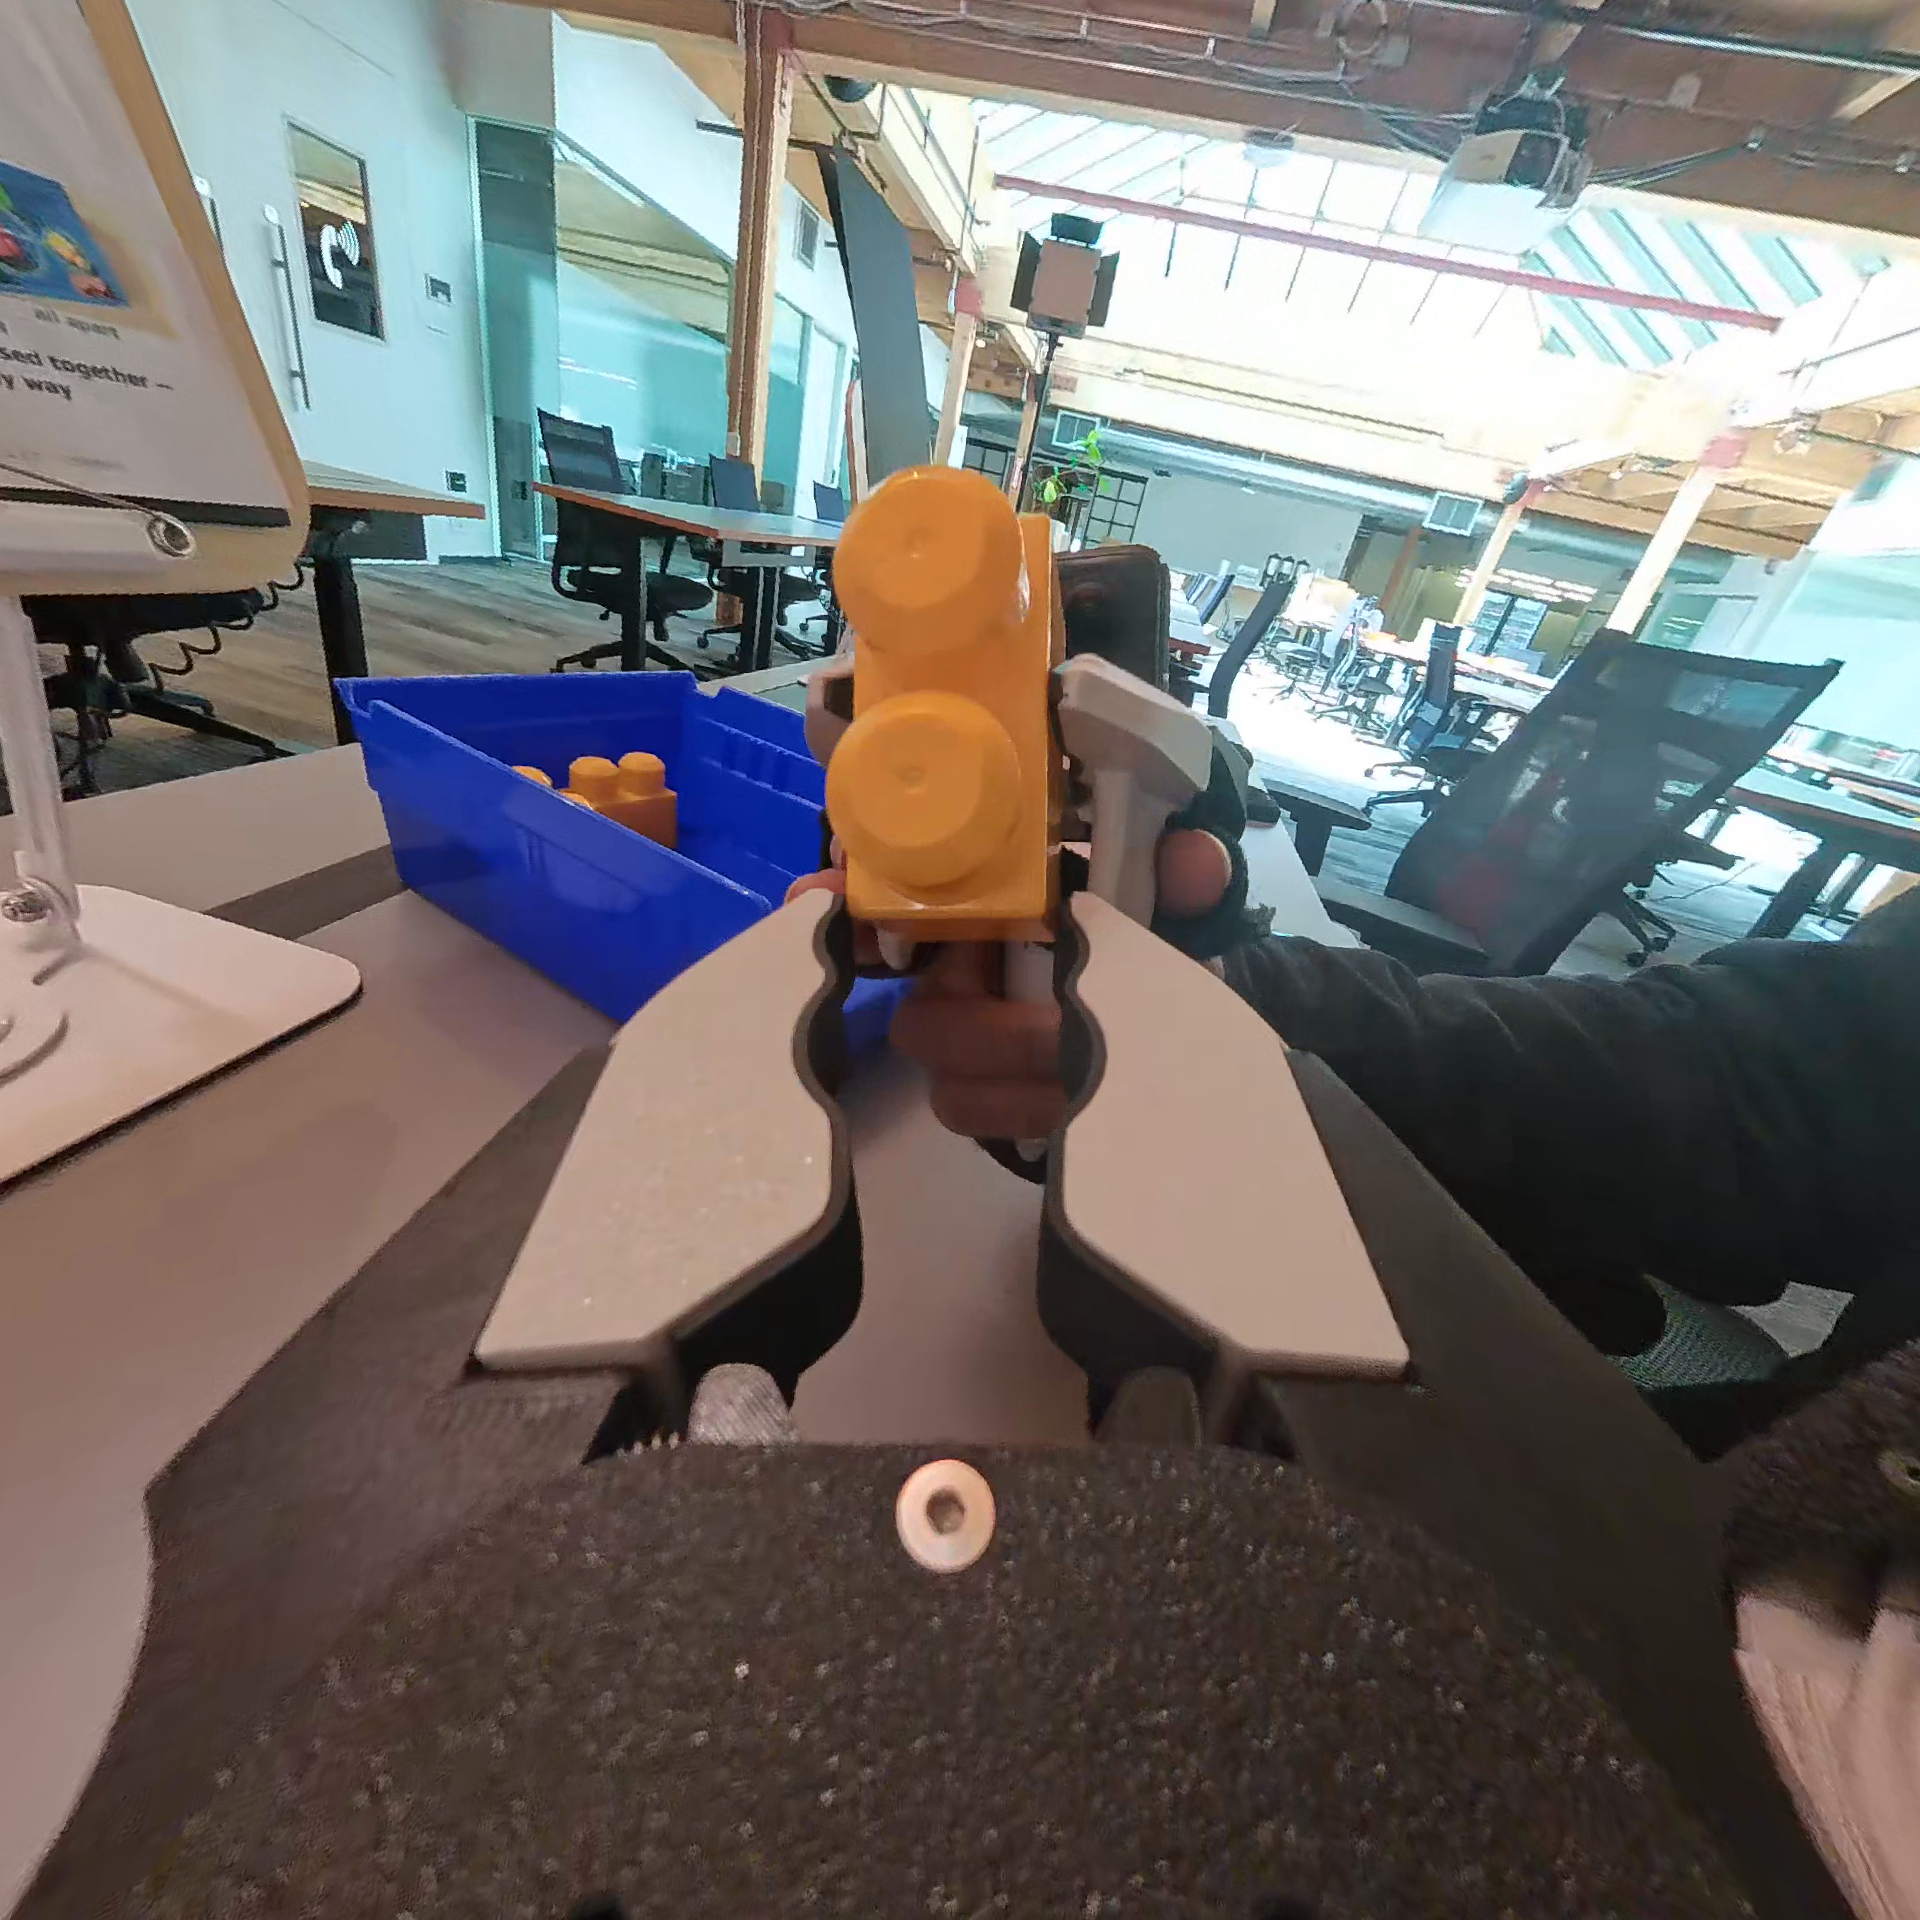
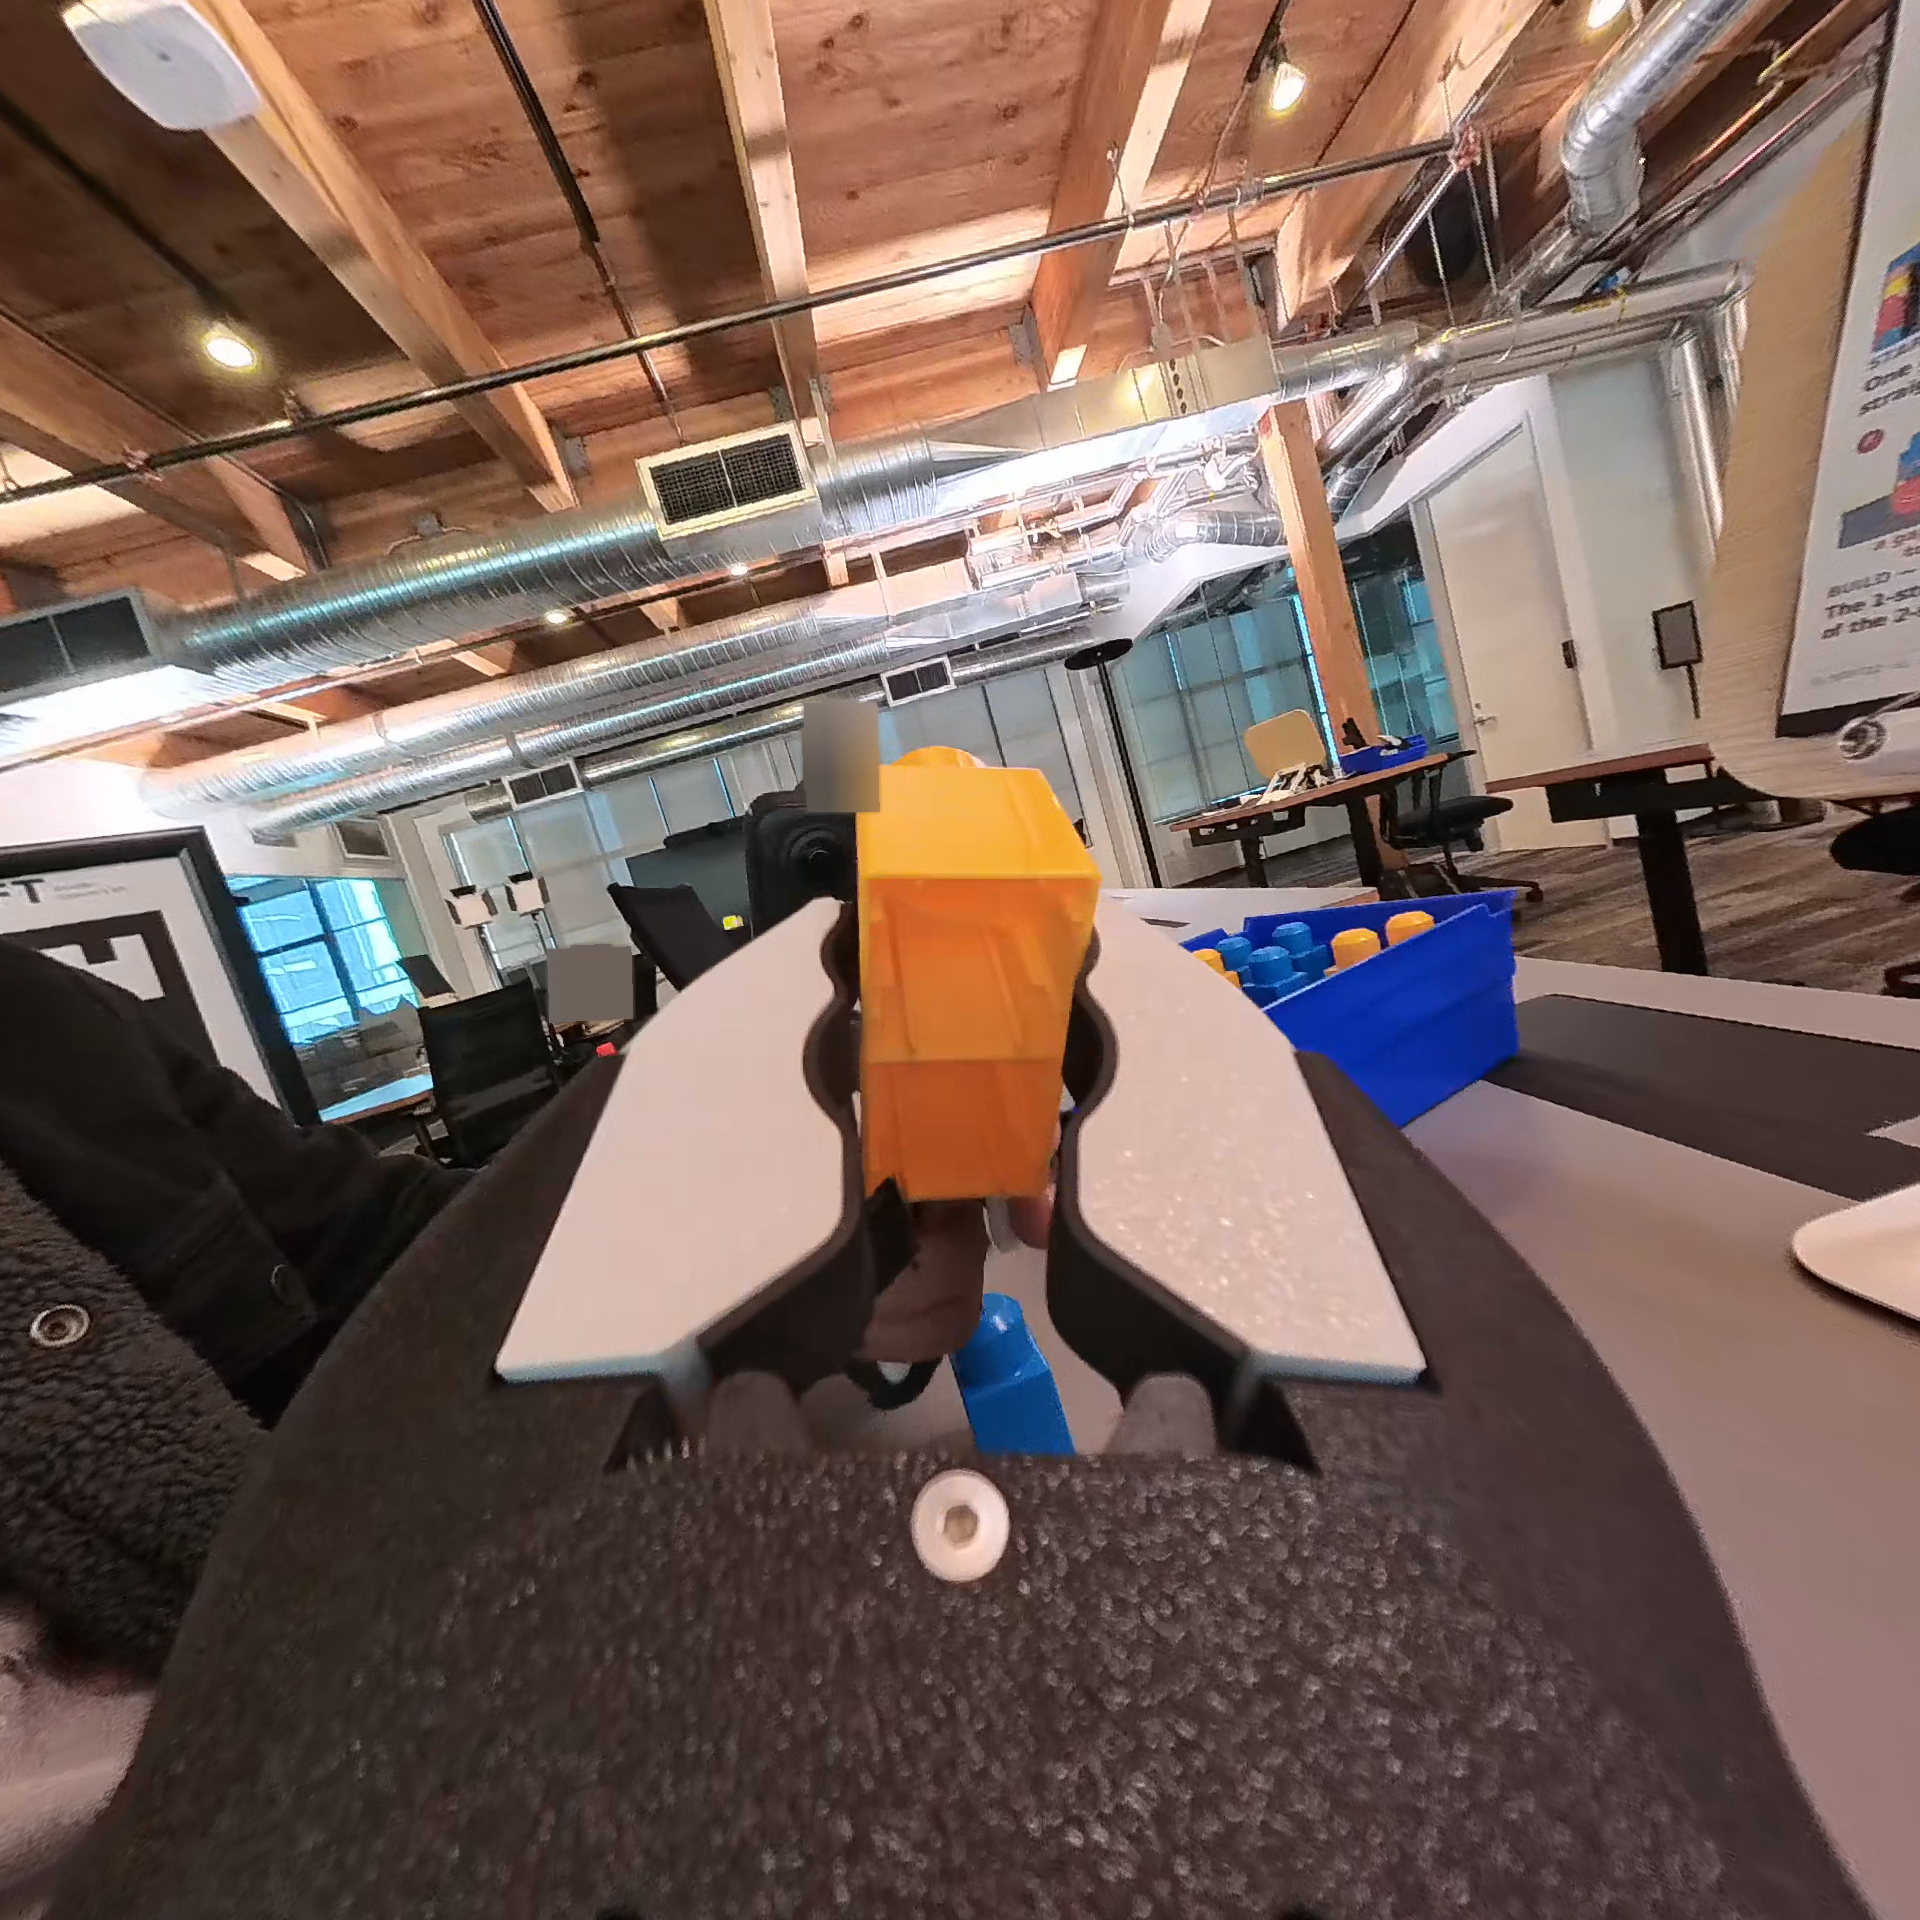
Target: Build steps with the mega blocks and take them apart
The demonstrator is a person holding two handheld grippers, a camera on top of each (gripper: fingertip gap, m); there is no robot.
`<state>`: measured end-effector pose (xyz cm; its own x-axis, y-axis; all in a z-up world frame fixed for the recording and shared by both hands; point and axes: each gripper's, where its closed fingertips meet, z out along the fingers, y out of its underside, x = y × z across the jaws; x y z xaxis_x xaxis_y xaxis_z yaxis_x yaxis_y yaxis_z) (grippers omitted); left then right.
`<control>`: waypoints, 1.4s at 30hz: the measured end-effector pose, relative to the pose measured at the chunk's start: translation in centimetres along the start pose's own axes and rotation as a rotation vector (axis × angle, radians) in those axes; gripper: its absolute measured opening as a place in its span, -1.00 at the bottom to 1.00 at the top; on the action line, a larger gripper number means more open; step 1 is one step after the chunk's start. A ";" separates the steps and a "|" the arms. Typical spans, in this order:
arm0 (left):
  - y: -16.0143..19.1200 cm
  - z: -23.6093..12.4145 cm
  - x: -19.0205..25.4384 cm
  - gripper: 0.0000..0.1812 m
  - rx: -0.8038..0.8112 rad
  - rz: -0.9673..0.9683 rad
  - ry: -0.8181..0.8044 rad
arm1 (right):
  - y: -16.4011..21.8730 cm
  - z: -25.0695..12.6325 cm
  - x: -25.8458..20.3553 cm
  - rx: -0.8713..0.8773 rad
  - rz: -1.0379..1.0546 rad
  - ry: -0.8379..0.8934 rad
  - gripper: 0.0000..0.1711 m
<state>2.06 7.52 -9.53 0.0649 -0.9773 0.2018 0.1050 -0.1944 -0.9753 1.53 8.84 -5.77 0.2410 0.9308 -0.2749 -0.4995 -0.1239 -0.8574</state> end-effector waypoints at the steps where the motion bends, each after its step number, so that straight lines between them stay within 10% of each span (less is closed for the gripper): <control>1: -0.1 -0.1 -0.1 -0.60 0.003 -0.005 0.001 | 0.2 0.1 0.0 -0.010 -0.009 0.004 -0.57; 18: 0.1 -3.1 0.0 -0.63 -0.179 0.164 0.083 | 7.1 -2.3 0.3 -0.592 -0.222 -0.046 -0.57; 20: 0.1 -3.3 -0.2 -0.63 -0.184 0.170 0.077 | 8.8 -2.9 1.0 -0.696 -0.286 -0.018 -0.92; 42: 7.9 -4.1 -1.3 -0.63 -0.645 0.414 0.059 | 11.2 -6.5 2.1 -1.124 -0.526 0.070 -0.53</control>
<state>-1.25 6.94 -17.82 -0.0816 -0.9805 -0.1787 -0.5169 0.1949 -0.8335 1.86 7.18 -18.79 0.2573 0.9405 0.2221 0.6519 0.0008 -0.7583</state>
